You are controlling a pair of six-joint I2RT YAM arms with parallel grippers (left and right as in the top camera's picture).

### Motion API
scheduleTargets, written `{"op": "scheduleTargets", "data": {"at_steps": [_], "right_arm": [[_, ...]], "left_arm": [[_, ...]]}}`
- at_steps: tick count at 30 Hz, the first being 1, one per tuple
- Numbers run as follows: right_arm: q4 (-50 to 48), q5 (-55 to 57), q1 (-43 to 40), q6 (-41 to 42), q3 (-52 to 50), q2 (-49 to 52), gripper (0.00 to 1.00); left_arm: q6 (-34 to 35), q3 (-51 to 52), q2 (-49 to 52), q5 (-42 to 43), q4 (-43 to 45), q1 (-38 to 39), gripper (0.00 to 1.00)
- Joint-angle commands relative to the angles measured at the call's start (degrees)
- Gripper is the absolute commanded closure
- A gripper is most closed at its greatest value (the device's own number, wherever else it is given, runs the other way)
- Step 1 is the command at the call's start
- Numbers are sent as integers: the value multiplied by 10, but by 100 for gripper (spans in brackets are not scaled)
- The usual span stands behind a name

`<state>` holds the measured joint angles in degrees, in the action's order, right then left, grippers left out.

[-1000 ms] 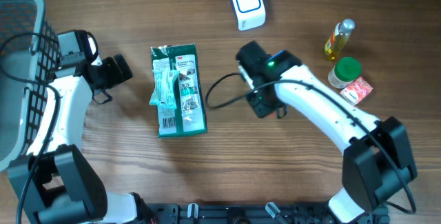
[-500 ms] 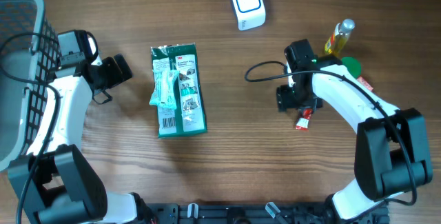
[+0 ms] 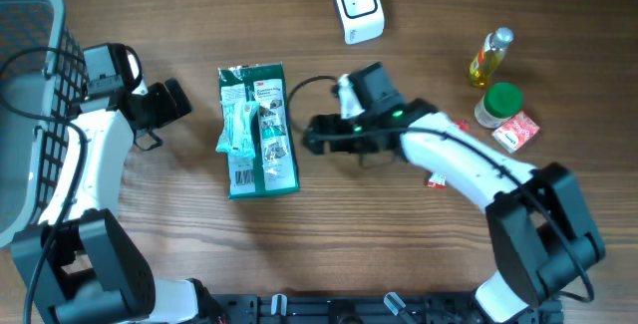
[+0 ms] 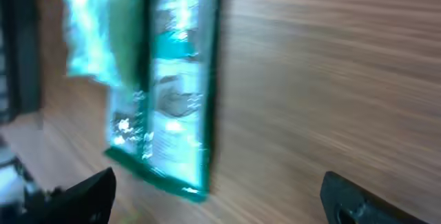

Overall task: Scan the item barcode
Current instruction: 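Carry the red bar right and drop it on the table, then reach the right gripper to the mint-green packet on the glove pack and grasp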

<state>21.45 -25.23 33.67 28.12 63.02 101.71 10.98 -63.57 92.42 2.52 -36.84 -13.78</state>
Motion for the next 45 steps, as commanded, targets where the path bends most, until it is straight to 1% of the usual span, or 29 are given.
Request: {"op": "scheduleTargets", "data": {"at_steps": [1, 2, 4, 5, 8, 10, 13, 15, 18, 20, 23, 26, 28, 31, 33, 38, 40, 43, 44, 45], "right_arm": [[-39, 74, 76, 5, -1, -8, 37], [-47, 95, 95, 5, -1, -8, 45], [-79, 158, 155, 5, -1, -8, 52], [-107, 186, 179, 6, -1, -8, 57], [-185, 207, 201, 6, -1, -8, 59], [-217, 208, 201, 21, 2, -7, 62], [-250, 254, 200, 20, 9, 7, 62], [-287, 252, 201, 20, 9, 29, 61], [-380, 257, 200, 19, 9, 106, 61], [-411, 257, 200, 19, 9, 142, 60], [-415, 257, 200, 20, 9, 166, 59], [-411, 256, 201, 21, 9, 169, 61], [-412, 257, 200, 20, 9, 171, 54], [-421, 257, 200, 20, 9, 171, 51], [-418, 291, 200, 20, 9, 171, 44], [-411, 303, 201, 22, 9, 171, 43], [-400, 303, 200, 54, 8, 172, 43], [-399, 298, 201, 55, 8, 179, 45], [-399, 294, 201, 55, 8, 184, 50], [-401, 288, 201, 55, 8, 186, 52]], "left_arm": [[-7, 1, 2, 5, 0, -2, 0], [-7, 1, 2, 5, 0, -2, 0], [-7, 1, 2, 5, 0, -2, 0], [-7, 1, 2, 5, 0, -2, 0], [-7, 1, 2, 5, 0, -2, 0], [-7, 1, 2, 5, 0, -2, 0], [-7, 1, 2, 5, 0, -2, 0], [-7, 1, 2, 5, 0, -2, 0], [-7, 1, 2, 5, 0, -2, 0], [-7, 1, 2, 5, 0, -2, 0], [-7, 1, 2, 5, 0, -2, 0], [-7, 1, 2, 5, 0, -2, 0], [-7, 1, 2, 5, 0, -2, 0], [-7, 1, 2, 5, 0, -2, 0], [-7, 1, 2, 5, 0, -2, 0], [-7, 1, 2, 5, 0, -2, 0], [-7, 1, 2, 5, 0, -2, 0], [-7, 1, 2, 5, 0, -2, 0], [-7, 1, 2, 5, 0, -2, 0], [-7, 1, 2, 5, 0, -2, 0]]}}
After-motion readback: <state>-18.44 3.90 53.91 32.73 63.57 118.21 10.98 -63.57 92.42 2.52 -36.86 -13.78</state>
